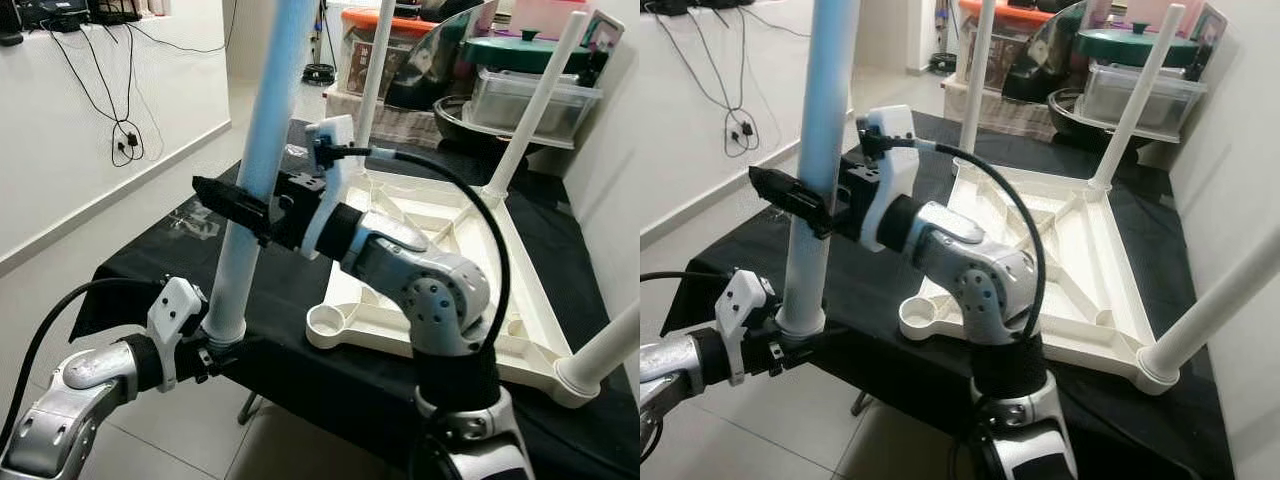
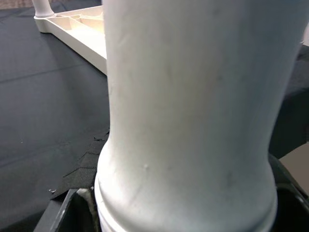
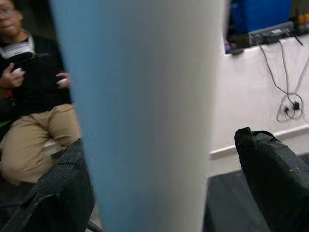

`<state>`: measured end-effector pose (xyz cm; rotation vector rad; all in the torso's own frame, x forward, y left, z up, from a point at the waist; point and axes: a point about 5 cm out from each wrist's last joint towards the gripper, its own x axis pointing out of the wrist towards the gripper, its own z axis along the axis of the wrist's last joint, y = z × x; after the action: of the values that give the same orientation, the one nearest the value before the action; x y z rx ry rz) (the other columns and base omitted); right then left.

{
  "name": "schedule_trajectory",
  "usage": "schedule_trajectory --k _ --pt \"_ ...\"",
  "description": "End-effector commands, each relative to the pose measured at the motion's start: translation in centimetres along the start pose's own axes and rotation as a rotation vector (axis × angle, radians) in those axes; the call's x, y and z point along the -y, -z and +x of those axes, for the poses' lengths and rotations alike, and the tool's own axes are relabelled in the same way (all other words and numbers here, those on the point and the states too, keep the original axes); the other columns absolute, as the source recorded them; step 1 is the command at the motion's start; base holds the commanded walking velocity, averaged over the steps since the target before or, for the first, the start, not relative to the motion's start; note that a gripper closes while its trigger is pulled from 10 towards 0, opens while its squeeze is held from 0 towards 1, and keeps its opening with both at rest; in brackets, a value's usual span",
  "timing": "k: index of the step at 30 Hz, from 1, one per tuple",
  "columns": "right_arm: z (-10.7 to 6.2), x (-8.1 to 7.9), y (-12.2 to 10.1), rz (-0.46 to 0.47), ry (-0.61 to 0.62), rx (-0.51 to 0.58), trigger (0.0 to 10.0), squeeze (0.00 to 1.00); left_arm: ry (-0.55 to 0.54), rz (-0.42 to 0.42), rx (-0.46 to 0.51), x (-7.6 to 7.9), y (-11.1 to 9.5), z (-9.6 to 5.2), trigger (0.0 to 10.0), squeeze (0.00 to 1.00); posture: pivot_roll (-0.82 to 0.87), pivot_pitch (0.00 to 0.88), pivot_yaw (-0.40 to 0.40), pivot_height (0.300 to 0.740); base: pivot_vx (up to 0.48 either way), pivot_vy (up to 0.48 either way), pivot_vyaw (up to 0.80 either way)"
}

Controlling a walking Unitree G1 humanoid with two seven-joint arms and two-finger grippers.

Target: Building children table

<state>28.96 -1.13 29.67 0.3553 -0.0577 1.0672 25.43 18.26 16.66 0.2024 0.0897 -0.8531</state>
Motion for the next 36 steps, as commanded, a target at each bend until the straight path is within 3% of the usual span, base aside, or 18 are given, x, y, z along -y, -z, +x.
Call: schedule_trajectory --k 1,8,10,11,12,14,15,17,18,19,22,23,26,27,30,31,36 --pt "-0.2 0.0 0.1 0.007 0.025 -0.005 10.0 0.00 0.011 0.017 -0.012 -0.1 0.0 0.0 10.0 0.00 0.06 0.000 -0.066 0.740 0.000 0.000 0.00" --pt "-0.2 -0.8 1.1 0.033 0.047 -0.038 9.4 0.00 0.016 0.027 -0.034 -0.6 0.3 -0.1 10.0 0.00 0.06 0.000 -0.063 0.740 0.000 0.000 0.00" --pt "-0.1 -0.8 1.4 0.040 0.057 -0.043 7.9 0.00 0.019 0.032 -0.036 -0.7 0.3 -0.1 10.0 0.00 0.06 0.000 -0.064 0.740 0.000 0.000 0.00" --pt "-0.1 -0.8 1.4 0.040 0.057 -0.043 7.9 0.00 0.019 0.032 -0.036 -0.7 0.3 -0.1 10.0 0.00 0.06 0.000 -0.064 0.740 0.000 0.000 0.00" --pt "0.0 -1.0 1.6 0.046 0.064 -0.043 6.1 0.00 0.023 0.035 -0.036 -0.8 0.3 0.0 10.0 0.00 0.06 0.000 -0.064 0.740 0.000 0.000 0.00" --pt "0.1 -1.0 1.6 0.048 0.064 -0.042 6.1 0.00 0.025 0.036 -0.036 -0.8 0.3 0.0 10.0 0.00 0.06 0.000 -0.064 0.740 0.000 0.000 0.00" --pt "0.2 -1.2 1.7 0.052 0.057 -0.044 3.1 0.00 0.031 0.038 -0.038 -0.7 0.3 0.1 10.0 0.00 0.06 0.000 -0.064 0.740 0.000 0.000 0.00" --pt "0.2 -1.2 1.7 0.052 0.057 -0.044 3.1 0.00 0.031 0.038 -0.038 -0.7 0.3 0.1 10.0 0.00 0.06 0.000 -0.064 0.740 0.000 0.000 0.00" --pt "0.3 -1.3 1.8 0.055 0.049 -0.047 3.5 0.00 0.038 0.041 -0.042 -0.7 0.3 0.1 10.0 0.00 0.06 0.000 -0.067 0.740 0.000 0.000 0.00" --pt "0.4 -1.6 2.1 0.060 0.038 -0.056 2.0 0.00 0.044 0.044 -0.045 -0.7 0.3 0.2 10.0 0.00 0.07 0.000 -0.069 0.740 0.000 0.000 0.00" --pt "0.5 -1.8 2.4 0.070 0.024 -0.069 2.0 0.00 0.050 0.047 -0.047 -0.7 0.3 0.2 10.0 0.00 0.07 0.000 -0.069 0.740 0.000 0.000 0.00" --pt "0.6 -1.9 2.5 0.073 0.015 -0.075 3.8 0.00 0.054 0.049 -0.049 -0.7 0.4 0.2 10.0 0.00 0.07 0.000 -0.071 0.740 0.000 0.000 0.00" --pt "0.6 -2.0 2.6 0.074 0.011 -0.078 4.6 0.00 0.057 0.051 -0.051 -0.7 0.4 0.2 10.0 0.00 0.07 0.000 -0.071 0.740 0.000 0.000 0.00" --pt "0.7 -2.1 2.7 0.080 0.000 -0.081 6.8 0.00 0.065 0.053 -0.055 -0.6 0.4 0.2 10.0 0.00 0.07 0.000 -0.071 0.740 0.000 0.000 0.00" --pt "0.7 -2.2 2.7 0.083 -0.006 -0.083 6.8 0.00 0.071 0.056 -0.058 -0.6 0.4 0.2 10.0 0.00 0.07 0.000 -0.071 0.740 0.000 0.000 0.00" --pt "0.8 -2.4 2.8 0.091 -0.018 -0.086 10.0 0.00 0.078 0.060 -0.060 -0.6 0.4 0.3 10.0 0.00 0.07 0.000 -0.072 0.740 0.000 0.000 0.00" --pt "0.9 -2.6 3.0 0.102 -0.032 -0.091 10.0 0.00 0.087 0.067 -0.062 -0.6 0.3 0.4 10.0 0.00 0.07 0.000 -0.073 0.740 0.000 0.000 0.00"
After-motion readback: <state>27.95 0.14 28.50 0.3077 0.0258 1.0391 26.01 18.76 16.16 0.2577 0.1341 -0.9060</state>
